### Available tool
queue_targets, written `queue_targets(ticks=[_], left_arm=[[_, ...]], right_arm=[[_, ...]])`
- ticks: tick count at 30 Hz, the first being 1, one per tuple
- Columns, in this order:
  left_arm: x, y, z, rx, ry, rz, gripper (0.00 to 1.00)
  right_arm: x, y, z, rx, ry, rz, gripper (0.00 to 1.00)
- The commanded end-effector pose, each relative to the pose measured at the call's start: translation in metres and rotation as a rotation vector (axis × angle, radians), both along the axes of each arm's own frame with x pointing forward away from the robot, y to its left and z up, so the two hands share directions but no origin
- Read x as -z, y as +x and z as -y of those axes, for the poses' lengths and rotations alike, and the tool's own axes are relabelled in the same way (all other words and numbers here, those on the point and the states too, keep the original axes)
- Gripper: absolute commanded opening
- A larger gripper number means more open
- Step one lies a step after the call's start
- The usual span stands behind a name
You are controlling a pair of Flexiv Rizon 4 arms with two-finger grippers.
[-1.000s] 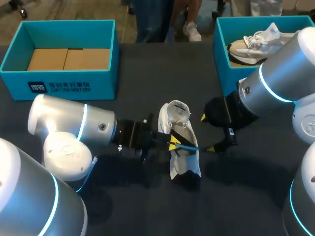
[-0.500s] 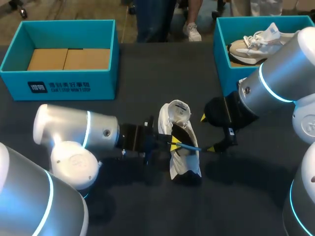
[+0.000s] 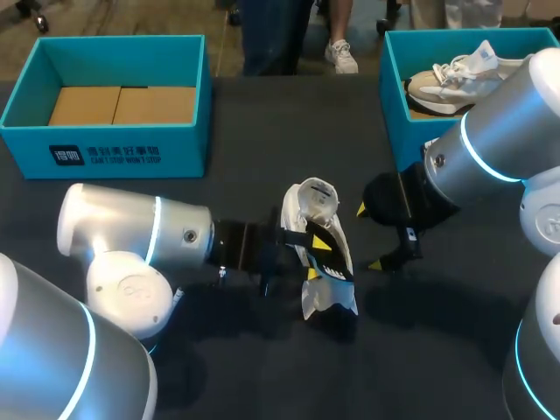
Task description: Take the shoe out of the shoebox, open the shoe tongue, remove and reinsert the insole, then place the shoe into the shoebox
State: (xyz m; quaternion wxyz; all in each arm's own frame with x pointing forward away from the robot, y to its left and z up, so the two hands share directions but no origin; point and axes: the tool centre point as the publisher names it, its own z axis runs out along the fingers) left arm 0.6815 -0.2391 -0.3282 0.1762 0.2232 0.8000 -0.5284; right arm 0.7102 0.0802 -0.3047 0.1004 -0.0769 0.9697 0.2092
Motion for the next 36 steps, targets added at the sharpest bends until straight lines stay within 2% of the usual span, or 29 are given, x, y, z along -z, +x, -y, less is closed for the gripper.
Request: queue_targets(ticks=[1,10,23,29,36], left_arm=[[0.005,-0.002,0.001,0.009,0.006,-0.010,0.00],[0.021,0.004,0.010,-0.008,-0.017,-0.012,0.00],[0.037,0.021,-0.003,-0.074,-0.026,0.015,0.00],[0.028,0.011,0.000,-0.051,-0.063,0.050,0.00],[0.015,0.010,-0.001,-0.069,-0.122,0.083,0.00]], right_arm=[[0.001,-0.001,0.000,-0.001,0.002,0.002,1.00],[0.001,-0.001,0.000,-0.001,0.002,0.002,1.00],[0.001,-0.001,0.000,-0.001,0.002,0.002,1.00],[0.001,-0.001,0.000,-0.001,0.002,0.002,1.00],[0.001,-0.001,0.000,-0.001,0.002,0.002,1.00]])
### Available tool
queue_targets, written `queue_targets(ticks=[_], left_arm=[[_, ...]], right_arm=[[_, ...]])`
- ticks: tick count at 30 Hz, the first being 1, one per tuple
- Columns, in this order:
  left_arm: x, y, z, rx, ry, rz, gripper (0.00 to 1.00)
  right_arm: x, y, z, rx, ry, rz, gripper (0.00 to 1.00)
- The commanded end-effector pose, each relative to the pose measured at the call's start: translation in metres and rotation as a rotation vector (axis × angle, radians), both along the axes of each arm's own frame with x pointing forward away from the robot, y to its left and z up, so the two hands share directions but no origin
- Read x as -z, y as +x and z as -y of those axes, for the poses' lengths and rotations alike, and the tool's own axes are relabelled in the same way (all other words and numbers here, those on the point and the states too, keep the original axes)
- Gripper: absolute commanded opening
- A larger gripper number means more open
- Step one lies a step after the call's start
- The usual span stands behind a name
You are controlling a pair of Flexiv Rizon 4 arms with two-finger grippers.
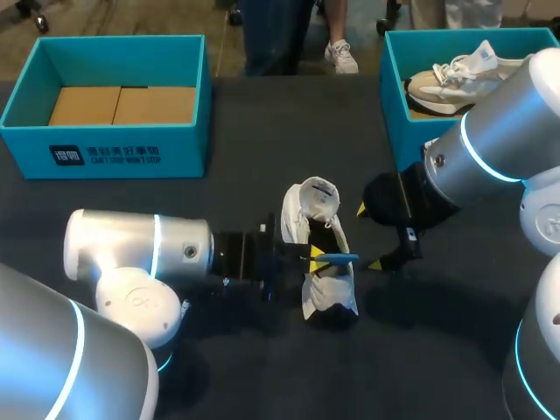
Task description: Take the shoe out of the shoebox, open the shoe tongue, remove and reinsert the insole, then place the shoe into the shoebox
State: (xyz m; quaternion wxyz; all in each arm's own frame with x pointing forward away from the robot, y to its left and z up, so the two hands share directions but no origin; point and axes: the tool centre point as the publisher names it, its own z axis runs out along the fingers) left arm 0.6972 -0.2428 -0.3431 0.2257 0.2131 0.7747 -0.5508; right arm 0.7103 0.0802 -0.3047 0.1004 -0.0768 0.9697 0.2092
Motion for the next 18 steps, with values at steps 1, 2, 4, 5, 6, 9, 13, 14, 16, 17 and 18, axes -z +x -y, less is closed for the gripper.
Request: queue_targets(ticks=[1,2,4,5,6,9,13,14,16,17,18], left_arm=[[-0.0005,-0.0058,-0.0045,-0.020,-0.034,0.015,0.00],[-0.0005,-0.0059,-0.0045,-0.024,-0.033,0.009,0.00],[0.0001,-0.0060,-0.0046,-0.034,-0.029,0.002,0.00],[0.0007,-0.0059,-0.0046,-0.035,-0.030,-0.001,0.00],[0.0014,-0.0064,-0.0043,-0.036,-0.027,-0.008,0.00],[0.0017,-0.0075,-0.0038,-0.035,-0.013,-0.017,0.47],[0.0002,-0.0074,-0.0048,-0.036,0.007,-0.023,1.00],[-0.0008,-0.0073,-0.0055,-0.036,0.008,-0.023,1.00],[-0.0035,-0.0073,-0.0065,-0.038,0.006,-0.020,1.00],[-0.0043,-0.0074,-0.0066,-0.038,0.006,-0.020,1.00],[-0.0060,-0.0077,-0.0069,-0.038,0.008,-0.021,1.00]], right_arm=[[0.0006,-0.0008,0.0004,-0.001,0.002,0.002,1.00],[0.0006,-0.0008,0.0004,-0.001,0.002,0.002,1.00],[0.0006,-0.0008,0.0004,-0.001,0.002,0.002,1.00],[0.0006,-0.0008,0.0004,-0.001,0.002,0.002,1.00],[0.0006,-0.0008,0.0004,-0.001,0.002,0.002,1.00],[0.0006,-0.0008,0.0004,-0.001,0.002,0.002,1.00],[0.0006,-0.0008,0.0004,-0.001,0.002,0.002,1.00],[0.0006,-0.0008,0.0004,-0.001,0.002,0.002,1.00],[0.0006,-0.0008,0.0004,-0.001,0.002,0.002,1.00],[0.0006,-0.0008,0.0004,-0.001,0.002,0.002,1.00],[0.0006,-0.0008,0.0004,-0.001,0.002,0.002,1.00]])
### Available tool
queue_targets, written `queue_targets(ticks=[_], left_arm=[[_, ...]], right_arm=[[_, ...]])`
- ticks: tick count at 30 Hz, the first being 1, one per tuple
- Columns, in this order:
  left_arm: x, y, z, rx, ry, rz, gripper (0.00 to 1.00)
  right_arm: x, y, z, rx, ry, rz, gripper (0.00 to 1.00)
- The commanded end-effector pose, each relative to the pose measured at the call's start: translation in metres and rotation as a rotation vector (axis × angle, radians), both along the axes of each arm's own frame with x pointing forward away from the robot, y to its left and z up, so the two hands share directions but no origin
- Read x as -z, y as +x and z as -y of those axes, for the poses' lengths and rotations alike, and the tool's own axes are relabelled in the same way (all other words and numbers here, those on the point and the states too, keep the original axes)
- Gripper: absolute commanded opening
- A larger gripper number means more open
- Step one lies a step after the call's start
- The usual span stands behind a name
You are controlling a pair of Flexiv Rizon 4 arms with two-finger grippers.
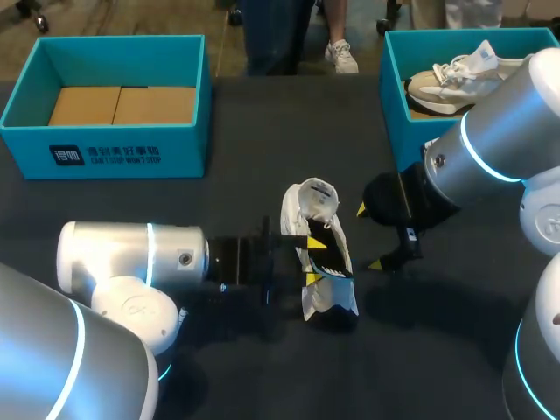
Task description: Take the shoe out of the shoebox, open the shoe tongue, remove and reinsert the insole, then place the shoe into the shoebox
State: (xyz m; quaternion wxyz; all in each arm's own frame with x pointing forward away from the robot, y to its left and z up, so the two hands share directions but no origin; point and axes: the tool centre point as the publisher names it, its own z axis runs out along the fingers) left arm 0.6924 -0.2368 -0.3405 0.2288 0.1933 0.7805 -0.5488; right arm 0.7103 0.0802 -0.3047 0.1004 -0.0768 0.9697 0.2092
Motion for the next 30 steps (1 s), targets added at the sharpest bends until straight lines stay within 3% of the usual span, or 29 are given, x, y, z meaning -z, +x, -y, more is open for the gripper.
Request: queue_targets(ticks=[1,17,22,23,24,30], left_arm=[[-0.0049,-0.0033,-0.0008,0.000,0.010,-0.002,1.00],[-0.0102,-0.0036,-0.0022,0.009,0.023,-0.017,0.96],[-0.0092,-0.0035,-0.0021,0.016,0.026,-0.023,0.71],[-0.0094,-0.0028,-0.0018,0.019,0.030,-0.026,0.69],[-0.0099,-0.0019,-0.0015,0.020,0.030,-0.026,0.57],[-0.0124,-0.0003,-0.0005,0.030,0.035,-0.026,0.47]], right_arm=[[0.0006,-0.0008,0.0004,-0.001,0.001,0.002,1.00],[0.0006,-0.0008,0.0004,-0.001,0.001,0.002,1.00],[0.0006,-0.0008,0.0004,-0.001,0.001,0.002,1.00],[0.0006,-0.0008,0.0004,-0.001,0.001,0.002,1.00],[0.0006,-0.0008,0.0004,-0.001,0.001,0.002,1.00],[0.0006,-0.0008,0.0004,-0.001,0.001,0.002,1.00]])
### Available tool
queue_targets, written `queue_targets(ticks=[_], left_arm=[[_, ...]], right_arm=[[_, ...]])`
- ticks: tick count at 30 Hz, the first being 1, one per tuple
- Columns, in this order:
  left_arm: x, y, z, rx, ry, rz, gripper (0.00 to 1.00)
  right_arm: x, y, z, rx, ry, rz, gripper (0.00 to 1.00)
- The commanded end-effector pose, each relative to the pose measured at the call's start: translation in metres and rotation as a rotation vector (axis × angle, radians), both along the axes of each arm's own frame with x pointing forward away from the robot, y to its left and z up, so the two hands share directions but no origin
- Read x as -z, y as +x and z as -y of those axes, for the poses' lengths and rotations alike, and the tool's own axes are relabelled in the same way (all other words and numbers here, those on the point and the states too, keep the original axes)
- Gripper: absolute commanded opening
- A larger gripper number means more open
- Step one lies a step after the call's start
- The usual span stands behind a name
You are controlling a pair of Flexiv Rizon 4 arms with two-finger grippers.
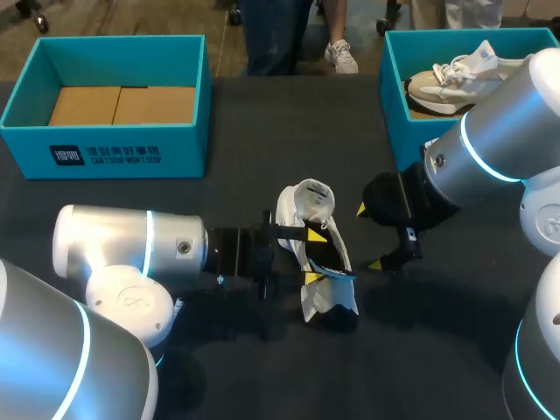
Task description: Take the shoe out of the shoebox, open the shoe tongue, remove and reinsert the insole, then place the shoe into the shoebox
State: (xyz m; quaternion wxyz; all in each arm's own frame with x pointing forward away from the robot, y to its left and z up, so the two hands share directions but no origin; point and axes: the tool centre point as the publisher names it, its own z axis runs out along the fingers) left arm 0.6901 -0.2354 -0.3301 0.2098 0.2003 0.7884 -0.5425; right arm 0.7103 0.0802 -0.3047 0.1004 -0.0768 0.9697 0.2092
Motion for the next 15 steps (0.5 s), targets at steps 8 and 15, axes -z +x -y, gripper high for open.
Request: queue_targets(ticks=[8,15], left_arm=[[-0.0041,-0.0028,0.0036,0.045,0.031,-0.026,0.29],[0.0034,-0.0027,0.0061,0.055,0.050,-0.030,0.00]], right_arm=[[0.0006,-0.0008,0.0004,-0.001,0.001,0.002,1.00],[0.0006,-0.0008,0.0004,-0.001,0.001,0.002,1.00]])
